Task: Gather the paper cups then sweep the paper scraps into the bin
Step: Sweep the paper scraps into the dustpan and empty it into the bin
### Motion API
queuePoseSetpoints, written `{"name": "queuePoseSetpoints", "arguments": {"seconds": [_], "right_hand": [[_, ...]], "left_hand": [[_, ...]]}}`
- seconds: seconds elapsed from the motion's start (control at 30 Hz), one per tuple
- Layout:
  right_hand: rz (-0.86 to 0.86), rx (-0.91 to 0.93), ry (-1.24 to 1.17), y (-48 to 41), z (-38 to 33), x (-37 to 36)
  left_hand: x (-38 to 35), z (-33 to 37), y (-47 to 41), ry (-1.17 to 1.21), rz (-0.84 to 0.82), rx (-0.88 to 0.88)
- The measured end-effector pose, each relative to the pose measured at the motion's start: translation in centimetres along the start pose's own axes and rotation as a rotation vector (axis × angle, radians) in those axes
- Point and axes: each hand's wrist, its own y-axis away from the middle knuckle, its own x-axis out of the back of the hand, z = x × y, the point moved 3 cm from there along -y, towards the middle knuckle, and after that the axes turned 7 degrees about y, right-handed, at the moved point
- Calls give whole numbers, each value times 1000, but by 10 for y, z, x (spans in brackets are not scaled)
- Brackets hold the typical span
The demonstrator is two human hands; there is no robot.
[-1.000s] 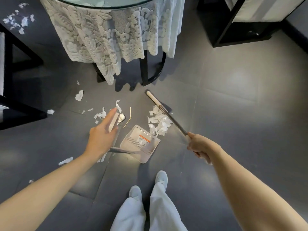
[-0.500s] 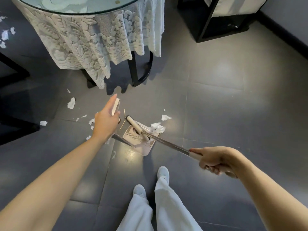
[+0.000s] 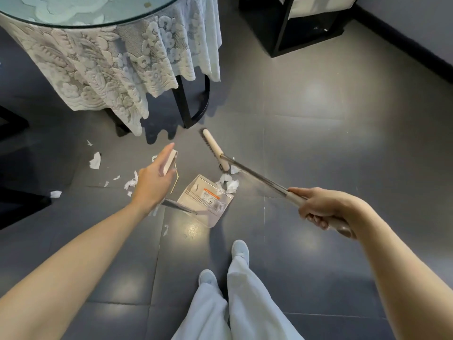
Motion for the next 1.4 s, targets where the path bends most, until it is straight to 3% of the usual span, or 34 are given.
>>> {"name": "queuePoseSetpoints", "arguments": {"seconds": [0.27,0.53,0.63,0.8,1.03,1.4], "right_hand": [[189,-52,349,-61,-5,25],[-22,-65,377,-66,12,-25],[-140,-44,318,-42,13,-47],[-193,-37,108,7,13,-80],[-75,-64,-89,81,9,-155],[21,-27,-447,175,18,-261]], "left_hand": [[-22,12,-8,-84,-54,-3],[-15,6,-18,-122,14,27],[-17,5,-16,-67,21,21],[-17,1,2,-56,-10,-38],[16,-24,57,-16,-63,-144],[93,-72,176,-24,-19,-219]]}}
